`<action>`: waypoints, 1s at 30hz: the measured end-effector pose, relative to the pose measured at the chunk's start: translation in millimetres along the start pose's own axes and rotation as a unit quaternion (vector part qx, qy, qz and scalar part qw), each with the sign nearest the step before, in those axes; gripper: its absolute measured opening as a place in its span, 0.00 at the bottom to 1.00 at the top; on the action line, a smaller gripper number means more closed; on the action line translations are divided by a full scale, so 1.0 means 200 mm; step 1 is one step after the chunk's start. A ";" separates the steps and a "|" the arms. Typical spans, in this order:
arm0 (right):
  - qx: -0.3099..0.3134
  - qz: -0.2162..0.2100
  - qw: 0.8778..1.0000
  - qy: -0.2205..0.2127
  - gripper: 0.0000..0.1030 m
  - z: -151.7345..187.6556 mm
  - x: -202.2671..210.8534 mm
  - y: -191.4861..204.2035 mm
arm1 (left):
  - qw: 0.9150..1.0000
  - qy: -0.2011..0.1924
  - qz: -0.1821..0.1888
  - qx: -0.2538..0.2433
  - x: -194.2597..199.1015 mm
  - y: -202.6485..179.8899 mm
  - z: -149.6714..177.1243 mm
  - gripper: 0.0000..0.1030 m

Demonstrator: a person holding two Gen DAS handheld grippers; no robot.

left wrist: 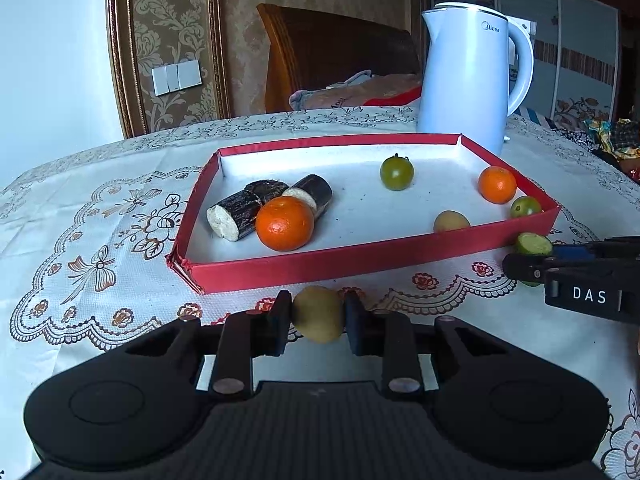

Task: Organize fruits
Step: 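Carry the cucumber over the tray with the right tool while the left carries the kiwi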

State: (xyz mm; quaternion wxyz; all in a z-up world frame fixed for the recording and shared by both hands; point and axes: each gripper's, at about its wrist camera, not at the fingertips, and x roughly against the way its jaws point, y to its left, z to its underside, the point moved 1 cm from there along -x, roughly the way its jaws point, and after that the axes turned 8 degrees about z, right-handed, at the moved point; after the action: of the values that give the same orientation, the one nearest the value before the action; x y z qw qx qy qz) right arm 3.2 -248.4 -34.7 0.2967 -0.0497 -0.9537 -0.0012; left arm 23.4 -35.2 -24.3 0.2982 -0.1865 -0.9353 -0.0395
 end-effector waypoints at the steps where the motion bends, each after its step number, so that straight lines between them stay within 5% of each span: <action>1: 0.001 0.000 1.000 -0.001 0.32 0.00 0.00 0.00 | 1.000 0.000 -0.001 0.000 0.00 0.00 0.00 0.27; 19: 0.002 0.003 0.999 -0.054 0.32 -0.01 0.09 0.00 | 1.000 -0.024 0.005 0.000 0.04 -0.01 -0.02 0.27; 30: 0.012 0.013 0.997 -0.078 0.32 -0.16 0.05 0.02 | 0.998 -0.048 0.000 0.037 -0.01 0.04 -0.19 0.27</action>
State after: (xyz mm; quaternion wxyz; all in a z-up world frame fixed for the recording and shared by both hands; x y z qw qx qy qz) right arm 14.2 -244.0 -3.3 0.2221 -0.0586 -0.9731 0.0181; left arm 47.8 -36.3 5.7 0.2600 -0.1770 -0.9492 0.0044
